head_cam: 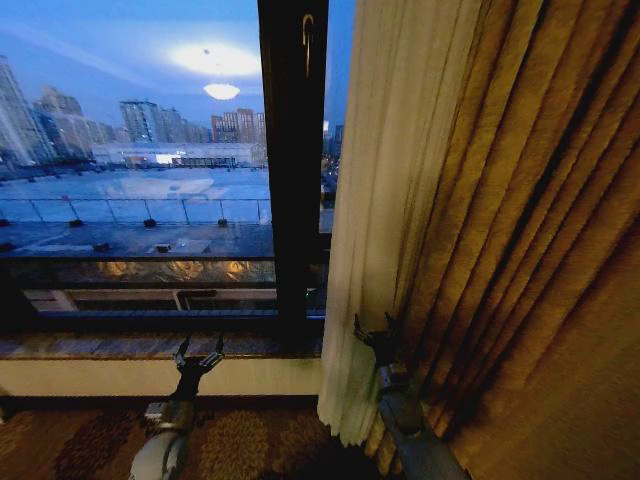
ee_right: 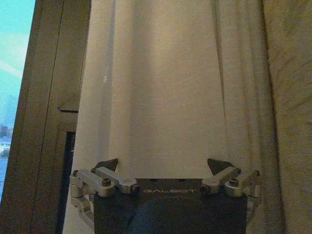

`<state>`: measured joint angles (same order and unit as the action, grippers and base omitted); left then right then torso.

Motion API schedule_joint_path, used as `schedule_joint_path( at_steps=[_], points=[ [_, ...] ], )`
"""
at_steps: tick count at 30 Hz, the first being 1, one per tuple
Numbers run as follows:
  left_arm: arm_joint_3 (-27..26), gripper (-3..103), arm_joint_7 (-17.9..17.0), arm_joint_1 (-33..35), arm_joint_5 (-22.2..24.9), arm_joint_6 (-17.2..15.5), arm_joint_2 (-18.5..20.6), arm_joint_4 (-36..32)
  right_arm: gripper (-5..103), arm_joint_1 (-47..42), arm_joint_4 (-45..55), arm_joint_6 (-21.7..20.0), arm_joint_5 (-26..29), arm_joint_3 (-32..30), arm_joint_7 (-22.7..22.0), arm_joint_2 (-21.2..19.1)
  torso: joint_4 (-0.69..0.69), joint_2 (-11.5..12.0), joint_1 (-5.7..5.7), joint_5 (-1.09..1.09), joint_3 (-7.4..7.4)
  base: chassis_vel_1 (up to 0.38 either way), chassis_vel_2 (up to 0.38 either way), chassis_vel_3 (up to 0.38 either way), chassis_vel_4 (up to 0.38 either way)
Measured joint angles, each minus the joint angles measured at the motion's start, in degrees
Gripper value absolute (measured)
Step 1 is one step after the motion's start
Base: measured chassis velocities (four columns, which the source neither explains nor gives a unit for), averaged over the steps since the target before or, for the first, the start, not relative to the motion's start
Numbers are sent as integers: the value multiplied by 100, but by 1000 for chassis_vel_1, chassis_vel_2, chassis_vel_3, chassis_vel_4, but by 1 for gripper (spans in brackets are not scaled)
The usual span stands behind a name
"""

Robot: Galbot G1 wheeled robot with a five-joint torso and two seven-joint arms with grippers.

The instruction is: Open the curtains by pulling them apart, changing their state from closed to fully open.

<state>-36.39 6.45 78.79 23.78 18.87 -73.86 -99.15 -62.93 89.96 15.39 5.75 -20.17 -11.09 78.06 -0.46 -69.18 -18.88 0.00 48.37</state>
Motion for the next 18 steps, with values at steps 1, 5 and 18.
schedule_joint_path(
  at_steps=[1, 5, 18],
  points=[
    [0, 100, 0, 0, 0, 0, 0, 0, 100, 9, -9, 5, 8, 8, 0, 5, 0, 0, 0, 0, 0, 0, 0, 0, 0],
    [0, 100, 0, 0, 0, 0, 0, 0, 100, 19, -13, -25, 35, 38, -1, 11, 0, 0, 0, 0, 0, 0, 0, 0, 0],
    [0, 100, 0, 0, 0, 0, 0, 0, 100, 15, 12, -116, 35, 50, -5, 1, 0, 0, 0, 0, 0, 0, 0, 0, 0]
  ],
)
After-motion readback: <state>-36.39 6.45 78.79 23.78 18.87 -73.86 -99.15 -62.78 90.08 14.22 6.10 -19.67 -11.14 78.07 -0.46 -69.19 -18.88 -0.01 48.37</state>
